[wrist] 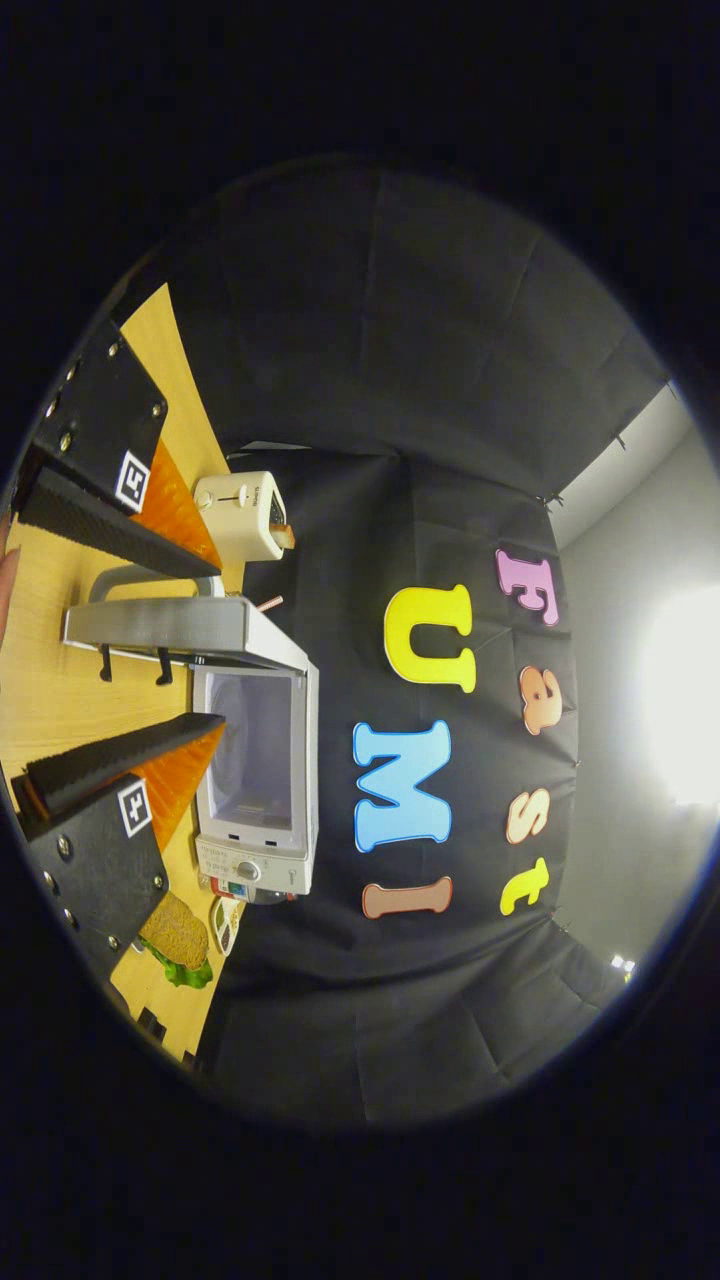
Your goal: Open the microwave, put the food inside, and close the microwave door.
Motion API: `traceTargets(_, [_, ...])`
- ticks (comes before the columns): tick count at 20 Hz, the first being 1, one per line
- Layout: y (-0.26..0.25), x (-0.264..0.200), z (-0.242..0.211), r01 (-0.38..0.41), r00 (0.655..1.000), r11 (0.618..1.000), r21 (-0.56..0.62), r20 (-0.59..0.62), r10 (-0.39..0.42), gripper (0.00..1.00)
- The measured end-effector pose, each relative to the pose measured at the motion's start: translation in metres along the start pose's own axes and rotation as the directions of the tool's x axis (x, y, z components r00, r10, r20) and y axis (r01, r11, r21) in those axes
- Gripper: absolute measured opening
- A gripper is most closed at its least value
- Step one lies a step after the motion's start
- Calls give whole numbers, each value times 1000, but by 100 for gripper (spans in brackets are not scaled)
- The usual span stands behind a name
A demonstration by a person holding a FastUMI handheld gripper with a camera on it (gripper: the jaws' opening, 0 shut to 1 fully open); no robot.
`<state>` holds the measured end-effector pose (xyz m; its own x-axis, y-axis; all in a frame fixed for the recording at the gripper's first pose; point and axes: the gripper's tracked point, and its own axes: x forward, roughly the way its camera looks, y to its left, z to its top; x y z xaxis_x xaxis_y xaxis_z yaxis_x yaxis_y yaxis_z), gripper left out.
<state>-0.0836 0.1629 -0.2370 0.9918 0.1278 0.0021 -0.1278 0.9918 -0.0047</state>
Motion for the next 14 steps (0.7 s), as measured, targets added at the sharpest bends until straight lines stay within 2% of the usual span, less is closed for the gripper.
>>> traceTargets(2, [-32, -3, -9, 24, 1000, 1000, -16, -11, -24, 90])
traceTargets(4, [-66, -6, -11, 57, 998, 998, -31, 6, -57, 92])
traceTargets(10, [-161, -9, -30, 132, 991, 990, -51, 34, -130, 92])
traceTargets(14, [-216, -11, -49, 148, 989, 989, 4, 20, -148, 92])
